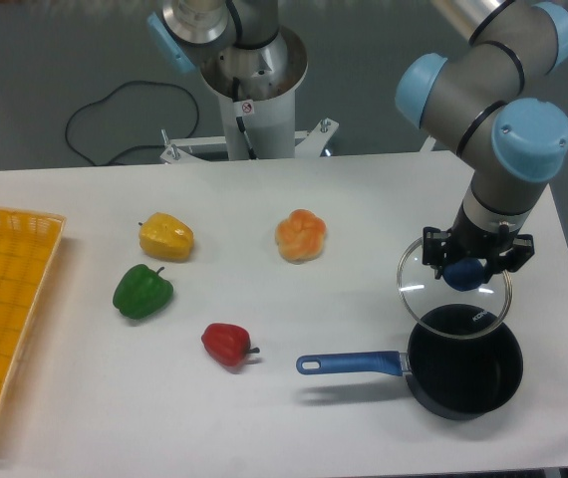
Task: Place the lid on the table
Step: 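Lift the glass lid by its blue knob up and away from the pot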
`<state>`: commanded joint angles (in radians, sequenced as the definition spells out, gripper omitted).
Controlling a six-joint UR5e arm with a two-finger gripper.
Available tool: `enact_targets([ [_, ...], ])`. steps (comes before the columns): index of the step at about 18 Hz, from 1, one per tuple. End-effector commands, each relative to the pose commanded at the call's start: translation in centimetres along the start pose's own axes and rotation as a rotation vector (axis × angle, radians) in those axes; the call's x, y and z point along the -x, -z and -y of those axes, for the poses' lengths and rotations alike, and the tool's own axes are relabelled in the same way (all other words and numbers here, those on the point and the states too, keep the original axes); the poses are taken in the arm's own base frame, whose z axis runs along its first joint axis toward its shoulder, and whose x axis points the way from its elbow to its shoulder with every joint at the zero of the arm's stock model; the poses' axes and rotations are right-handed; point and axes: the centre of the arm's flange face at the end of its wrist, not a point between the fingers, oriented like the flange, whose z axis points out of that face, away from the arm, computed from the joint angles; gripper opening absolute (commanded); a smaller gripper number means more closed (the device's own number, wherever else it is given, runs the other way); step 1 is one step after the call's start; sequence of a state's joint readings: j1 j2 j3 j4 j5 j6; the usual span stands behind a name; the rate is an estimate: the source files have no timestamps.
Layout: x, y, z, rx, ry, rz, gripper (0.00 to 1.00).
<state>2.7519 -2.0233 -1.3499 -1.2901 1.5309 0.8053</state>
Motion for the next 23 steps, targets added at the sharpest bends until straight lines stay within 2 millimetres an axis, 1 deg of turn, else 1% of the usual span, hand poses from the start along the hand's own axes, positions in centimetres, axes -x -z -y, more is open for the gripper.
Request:
enact_targets([
  [4,-0.2,-0.3,-0.2,0.006,-0.003,-0.007,0.41],
  [6,-0.4,-0.4,-1.3,0.006,-0.016,-0.008,0.41],
  [7,-0.1,-0.3,-2.1,0.005,-0.022,-0.011,0.41],
  [9,0.0,-0.1,-2.8,-0.004,-0.035,-0.018,0.41],
  [10,0.3,0.0,-3.6,-0.006,-0.036,-0.018,0.41],
  [13,0.3,-0.9,-4.6,0.011,-0.074,-0.029,0.41],
  [15,0.9,-0.8,-5.5,0.011,-0.074,-0.028,0.41],
  [17,0.8,-1.3,-5.8,0.017,-0.093,-0.037,0.41],
  [19,0.9,-1.4,-5.6,0.003,-0.096,-0.016,0.41],
  [23,1.0,-3.3,-6.7,-0.008,-0.104,-0.003,0.41],
])
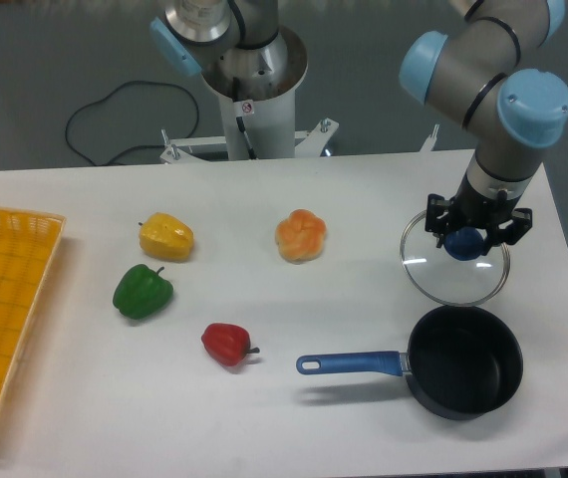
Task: Place the lid on the table
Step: 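Lift the glass lid by its blue knob up and away from the pot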
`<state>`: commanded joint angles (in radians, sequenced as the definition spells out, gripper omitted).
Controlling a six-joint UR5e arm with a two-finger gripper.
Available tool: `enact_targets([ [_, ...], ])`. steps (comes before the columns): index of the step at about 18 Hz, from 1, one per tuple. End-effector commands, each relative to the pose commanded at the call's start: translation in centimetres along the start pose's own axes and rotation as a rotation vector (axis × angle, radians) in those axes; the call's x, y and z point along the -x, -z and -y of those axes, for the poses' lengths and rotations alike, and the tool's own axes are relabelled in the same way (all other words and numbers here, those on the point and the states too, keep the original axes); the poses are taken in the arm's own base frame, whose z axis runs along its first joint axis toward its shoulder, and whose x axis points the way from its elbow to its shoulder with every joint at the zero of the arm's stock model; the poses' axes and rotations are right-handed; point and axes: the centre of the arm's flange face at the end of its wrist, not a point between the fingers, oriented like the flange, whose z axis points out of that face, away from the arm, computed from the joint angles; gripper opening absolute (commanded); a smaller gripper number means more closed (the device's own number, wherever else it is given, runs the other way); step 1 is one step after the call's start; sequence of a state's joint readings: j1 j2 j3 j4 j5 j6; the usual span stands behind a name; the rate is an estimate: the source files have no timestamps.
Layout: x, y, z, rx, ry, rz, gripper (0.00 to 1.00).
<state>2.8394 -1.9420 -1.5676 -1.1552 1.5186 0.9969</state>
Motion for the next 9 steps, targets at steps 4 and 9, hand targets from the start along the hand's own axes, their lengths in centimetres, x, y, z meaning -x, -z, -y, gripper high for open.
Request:
enact_targets([
  [4,0.5,-0.4,-2.3,0.005,-0.027,-0.014,0.41],
  [9,1.7,0.5,-4.7,-0.001,-0.066,-0.004,0.41],
])
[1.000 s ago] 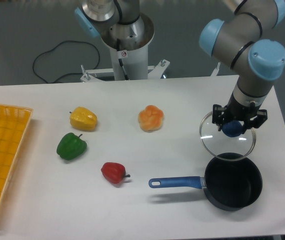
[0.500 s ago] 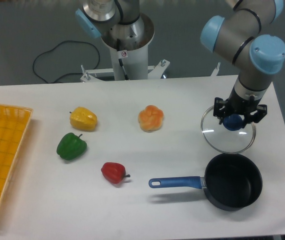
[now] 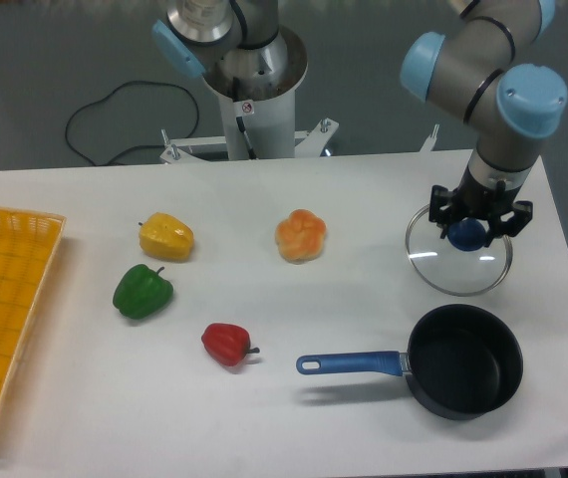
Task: Place the lid on the table
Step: 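Lift the glass lid by its blue knob up and away from the pot, then lower the held glass lid onto the table beside the pot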
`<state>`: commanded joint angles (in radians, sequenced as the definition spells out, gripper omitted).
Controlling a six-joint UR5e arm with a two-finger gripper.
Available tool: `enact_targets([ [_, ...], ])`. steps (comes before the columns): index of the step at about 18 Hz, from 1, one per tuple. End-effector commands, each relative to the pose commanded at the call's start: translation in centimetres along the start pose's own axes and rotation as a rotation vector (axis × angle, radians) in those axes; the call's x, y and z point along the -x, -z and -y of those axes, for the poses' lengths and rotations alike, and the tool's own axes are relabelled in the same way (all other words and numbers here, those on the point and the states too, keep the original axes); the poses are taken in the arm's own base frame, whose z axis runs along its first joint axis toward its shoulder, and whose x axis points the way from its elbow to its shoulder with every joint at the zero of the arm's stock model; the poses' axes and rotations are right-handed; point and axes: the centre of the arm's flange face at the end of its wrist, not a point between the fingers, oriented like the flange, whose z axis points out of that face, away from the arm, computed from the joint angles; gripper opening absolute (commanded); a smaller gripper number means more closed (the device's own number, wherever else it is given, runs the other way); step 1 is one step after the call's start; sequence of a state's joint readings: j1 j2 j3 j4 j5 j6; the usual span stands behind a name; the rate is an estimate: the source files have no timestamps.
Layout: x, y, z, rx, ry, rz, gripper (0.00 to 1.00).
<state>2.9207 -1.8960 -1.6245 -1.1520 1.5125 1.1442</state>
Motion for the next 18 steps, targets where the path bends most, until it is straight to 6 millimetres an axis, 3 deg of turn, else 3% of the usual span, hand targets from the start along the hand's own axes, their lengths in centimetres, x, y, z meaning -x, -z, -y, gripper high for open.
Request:
enact_targets([
  [2,0.5,-0.2,-1.1,0.003,-0.015,-0.004,0.41],
  [6,0.4,-1.2,-1.2,0.003,-0.041,-0.004,0.41],
  [15,1.4,-5.7,-1.8,-0.004,-0.082,0.014,0.41],
  [18,1.6,-6.7,-2.9,-0.001,-0.118,0.003,0.41],
])
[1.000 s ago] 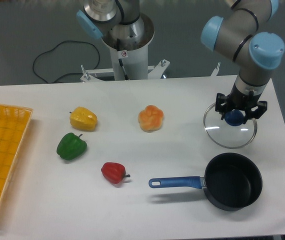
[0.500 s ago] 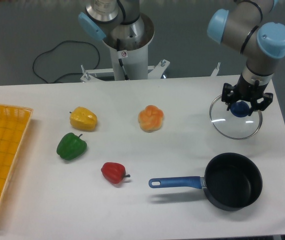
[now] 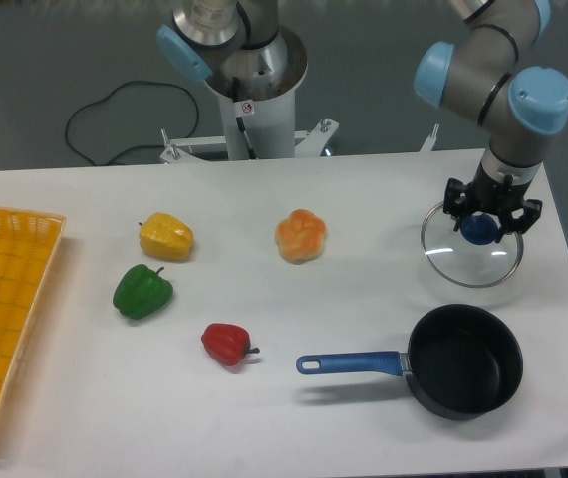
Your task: Place the lid on the table
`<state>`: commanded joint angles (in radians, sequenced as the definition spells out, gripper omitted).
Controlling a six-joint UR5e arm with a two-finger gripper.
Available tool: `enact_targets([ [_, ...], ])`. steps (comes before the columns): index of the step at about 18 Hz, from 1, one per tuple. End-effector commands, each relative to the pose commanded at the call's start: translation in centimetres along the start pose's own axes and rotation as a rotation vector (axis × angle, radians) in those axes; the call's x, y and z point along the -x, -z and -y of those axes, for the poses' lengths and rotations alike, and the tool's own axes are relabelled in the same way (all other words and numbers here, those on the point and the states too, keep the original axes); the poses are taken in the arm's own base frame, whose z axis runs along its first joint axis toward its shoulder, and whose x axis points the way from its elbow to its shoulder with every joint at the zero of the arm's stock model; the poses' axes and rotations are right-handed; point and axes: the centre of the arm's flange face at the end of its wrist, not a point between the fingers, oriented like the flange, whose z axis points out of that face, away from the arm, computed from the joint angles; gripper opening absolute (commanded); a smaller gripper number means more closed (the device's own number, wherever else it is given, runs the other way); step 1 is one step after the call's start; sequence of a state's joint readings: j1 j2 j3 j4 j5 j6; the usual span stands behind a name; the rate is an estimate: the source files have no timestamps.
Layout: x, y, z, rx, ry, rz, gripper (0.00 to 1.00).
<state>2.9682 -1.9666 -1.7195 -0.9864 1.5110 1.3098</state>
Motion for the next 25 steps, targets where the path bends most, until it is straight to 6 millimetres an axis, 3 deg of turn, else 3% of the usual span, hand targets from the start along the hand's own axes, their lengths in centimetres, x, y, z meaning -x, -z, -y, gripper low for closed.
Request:
enact_targets([
  [5,-0.1,-0.6,-0.6,-0.004,-0.019,0.011,0.41],
  [25,0.1,-3.4,0.1,-0.017,-0.032,0.01,0.41],
])
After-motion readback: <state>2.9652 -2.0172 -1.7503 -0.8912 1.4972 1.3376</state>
